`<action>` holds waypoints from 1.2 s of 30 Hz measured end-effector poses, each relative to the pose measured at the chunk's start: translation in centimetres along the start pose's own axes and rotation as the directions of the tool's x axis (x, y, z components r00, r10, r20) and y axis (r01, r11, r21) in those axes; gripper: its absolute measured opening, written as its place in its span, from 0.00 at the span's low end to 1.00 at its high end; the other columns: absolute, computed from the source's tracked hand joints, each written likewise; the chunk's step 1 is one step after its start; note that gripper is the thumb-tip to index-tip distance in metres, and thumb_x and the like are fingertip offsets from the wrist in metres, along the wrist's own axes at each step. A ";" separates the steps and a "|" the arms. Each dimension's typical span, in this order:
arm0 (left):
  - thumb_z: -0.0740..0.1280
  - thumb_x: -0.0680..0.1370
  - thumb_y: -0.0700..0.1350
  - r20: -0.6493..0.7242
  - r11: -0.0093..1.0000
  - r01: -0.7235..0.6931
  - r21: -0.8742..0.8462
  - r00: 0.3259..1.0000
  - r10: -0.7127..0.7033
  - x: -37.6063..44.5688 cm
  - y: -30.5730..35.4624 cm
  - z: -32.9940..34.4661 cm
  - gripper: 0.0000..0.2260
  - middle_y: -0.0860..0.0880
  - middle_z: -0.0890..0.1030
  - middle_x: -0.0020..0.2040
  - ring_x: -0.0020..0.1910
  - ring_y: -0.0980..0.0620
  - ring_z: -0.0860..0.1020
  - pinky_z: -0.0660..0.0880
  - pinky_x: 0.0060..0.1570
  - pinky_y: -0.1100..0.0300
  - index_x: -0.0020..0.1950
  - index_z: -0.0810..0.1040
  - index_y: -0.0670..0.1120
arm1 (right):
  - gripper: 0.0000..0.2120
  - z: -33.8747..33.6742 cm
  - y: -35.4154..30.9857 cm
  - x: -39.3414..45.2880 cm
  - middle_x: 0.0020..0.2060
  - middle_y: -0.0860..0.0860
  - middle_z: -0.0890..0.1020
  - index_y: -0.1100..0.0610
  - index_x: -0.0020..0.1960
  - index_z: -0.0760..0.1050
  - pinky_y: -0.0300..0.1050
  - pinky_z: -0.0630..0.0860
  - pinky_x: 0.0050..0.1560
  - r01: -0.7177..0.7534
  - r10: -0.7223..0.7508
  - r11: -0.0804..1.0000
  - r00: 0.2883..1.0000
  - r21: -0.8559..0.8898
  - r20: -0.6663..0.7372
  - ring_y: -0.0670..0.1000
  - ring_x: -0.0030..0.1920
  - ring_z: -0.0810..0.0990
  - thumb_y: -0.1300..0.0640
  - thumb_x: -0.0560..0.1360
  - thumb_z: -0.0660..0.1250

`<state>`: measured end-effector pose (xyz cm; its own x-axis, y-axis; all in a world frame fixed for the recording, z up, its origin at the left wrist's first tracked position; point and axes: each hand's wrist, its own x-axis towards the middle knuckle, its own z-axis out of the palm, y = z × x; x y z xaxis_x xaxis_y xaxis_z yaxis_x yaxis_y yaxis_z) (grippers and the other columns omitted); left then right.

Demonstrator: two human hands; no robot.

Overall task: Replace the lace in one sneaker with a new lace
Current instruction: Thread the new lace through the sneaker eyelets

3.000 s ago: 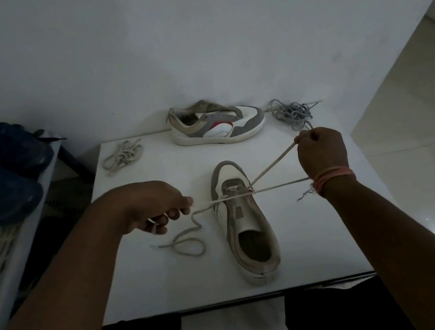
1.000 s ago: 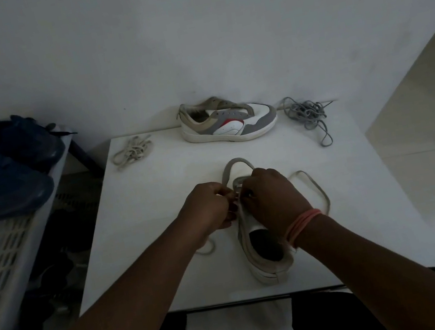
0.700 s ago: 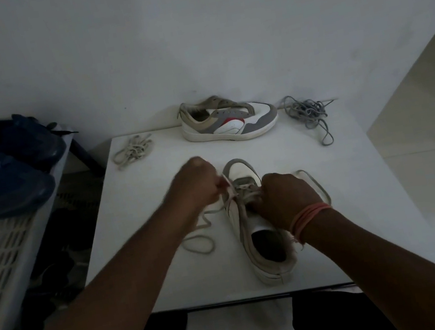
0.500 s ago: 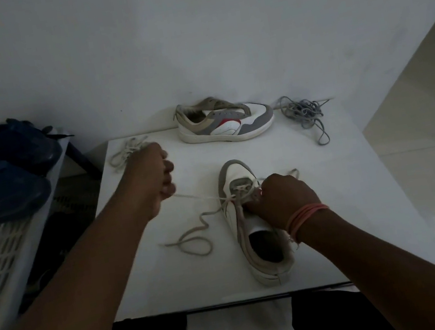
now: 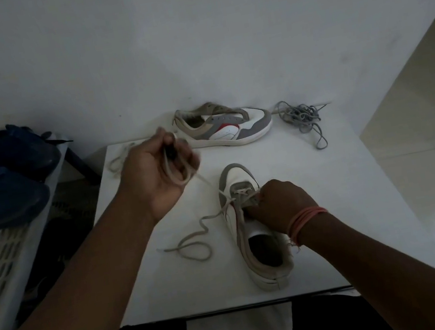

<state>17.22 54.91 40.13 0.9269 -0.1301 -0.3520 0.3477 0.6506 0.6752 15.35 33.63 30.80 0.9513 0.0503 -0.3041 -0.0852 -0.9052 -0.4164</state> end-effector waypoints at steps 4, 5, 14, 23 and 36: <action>0.65 0.80 0.59 -0.243 -0.019 0.243 0.970 0.970 -0.002 0.1 -3.6 -1.9 0.18 0.45 0.83 0.46 0.37 0.51 0.78 0.70 0.36 0.60 0.51 0.75 0.43 | 0.21 0.2 0.0 0.2 0.33 0.51 0.78 0.54 0.38 0.75 0.45 0.77 0.38 0.012 -0.012 1.000 1.000 -0.013 0.004 0.53 0.37 0.80 0.36 0.74 0.65; 0.67 0.79 0.60 -0.218 -0.224 0.192 0.955 0.971 -0.096 -0.1 -4.6 -2.1 0.19 0.47 0.84 0.44 0.36 0.53 0.78 0.69 0.34 0.60 0.51 0.76 0.43 | 0.21 0.2 0.0 0.3 0.32 0.51 0.78 0.54 0.37 0.75 0.45 0.77 0.38 0.014 -0.014 1.000 1.000 -0.017 0.004 0.53 0.36 0.80 0.36 0.74 0.64; 0.65 0.80 0.48 0.048 0.860 -0.088 0.502 0.996 0.074 -0.3 1.3 0.3 0.08 0.51 0.77 0.40 0.39 0.56 0.71 0.65 0.39 0.60 0.44 0.80 0.48 | 0.20 0.4 0.4 0.3 0.34 0.51 0.79 0.54 0.40 0.77 0.46 0.78 0.41 0.008 -0.008 1.000 1.000 -0.001 0.001 0.52 0.37 0.80 0.36 0.74 0.65; 0.63 0.80 0.64 -0.314 0.134 0.343 0.930 0.929 -0.198 -0.3 -4.1 -1.0 0.27 0.42 0.79 0.43 0.28 0.52 0.72 0.67 0.29 0.63 0.59 0.73 0.40 | 0.21 0.8 0.6 0.6 0.34 0.51 0.79 0.55 0.40 0.76 0.45 0.75 0.38 0.018 -0.018 0.999 1.000 -0.032 -0.010 0.53 0.37 0.79 0.36 0.74 0.64; 0.64 0.81 0.53 -0.137 -0.110 0.083 0.990 0.677 -0.723 -1.8 -2.3 -1.3 0.16 0.50 0.73 0.32 0.29 0.52 0.68 0.68 0.32 0.62 0.44 0.88 0.47 | 0.23 0.9 1.2 1.2 0.31 0.51 0.76 0.55 0.36 0.72 0.44 0.70 0.36 -0.024 0.025 0.999 0.999 0.024 -0.022 0.52 0.34 0.76 0.35 0.76 0.63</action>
<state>14.56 54.60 38.44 0.3569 -0.4559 -0.8154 0.1790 -0.8233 0.5386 16.09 32.98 29.16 0.9551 0.0188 -0.2958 -0.1153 -0.8958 -0.4293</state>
